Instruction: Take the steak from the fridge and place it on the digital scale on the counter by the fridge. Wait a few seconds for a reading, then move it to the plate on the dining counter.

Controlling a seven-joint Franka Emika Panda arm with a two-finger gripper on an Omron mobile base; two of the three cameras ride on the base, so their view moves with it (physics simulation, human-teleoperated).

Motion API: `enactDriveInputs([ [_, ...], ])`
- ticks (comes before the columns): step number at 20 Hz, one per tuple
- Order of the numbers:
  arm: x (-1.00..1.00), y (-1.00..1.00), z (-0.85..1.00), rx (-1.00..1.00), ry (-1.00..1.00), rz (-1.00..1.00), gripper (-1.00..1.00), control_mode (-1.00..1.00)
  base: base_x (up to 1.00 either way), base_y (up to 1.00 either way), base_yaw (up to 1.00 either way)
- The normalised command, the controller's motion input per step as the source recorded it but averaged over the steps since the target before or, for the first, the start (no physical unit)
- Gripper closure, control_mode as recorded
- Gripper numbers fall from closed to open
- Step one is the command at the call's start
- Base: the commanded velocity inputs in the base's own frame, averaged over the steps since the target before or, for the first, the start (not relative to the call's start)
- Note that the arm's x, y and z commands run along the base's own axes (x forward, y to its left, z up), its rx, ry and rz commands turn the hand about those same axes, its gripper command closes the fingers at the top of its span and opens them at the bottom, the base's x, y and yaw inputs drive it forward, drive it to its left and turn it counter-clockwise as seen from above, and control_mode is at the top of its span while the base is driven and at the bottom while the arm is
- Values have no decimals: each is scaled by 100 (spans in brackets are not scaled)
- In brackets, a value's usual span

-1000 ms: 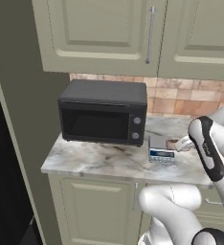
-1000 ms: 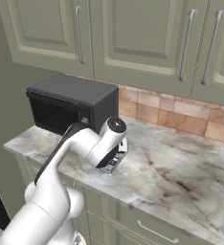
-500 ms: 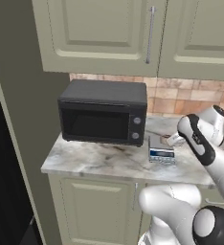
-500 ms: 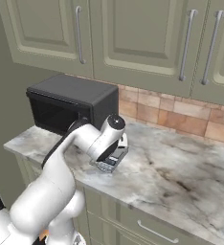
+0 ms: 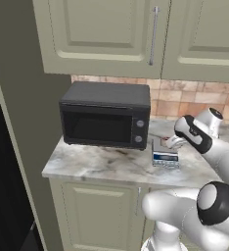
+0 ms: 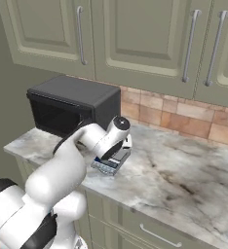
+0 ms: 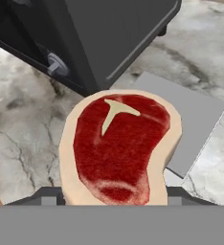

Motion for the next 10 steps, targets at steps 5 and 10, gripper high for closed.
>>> enactDriveInputs([
  [5, 15, -10, -26, 0, 0, 0, 100, -100, 0, 0, 0],
  [10, 13, -12, -17, 0, 0, 0, 100, -100, 0, 0, 0],
])
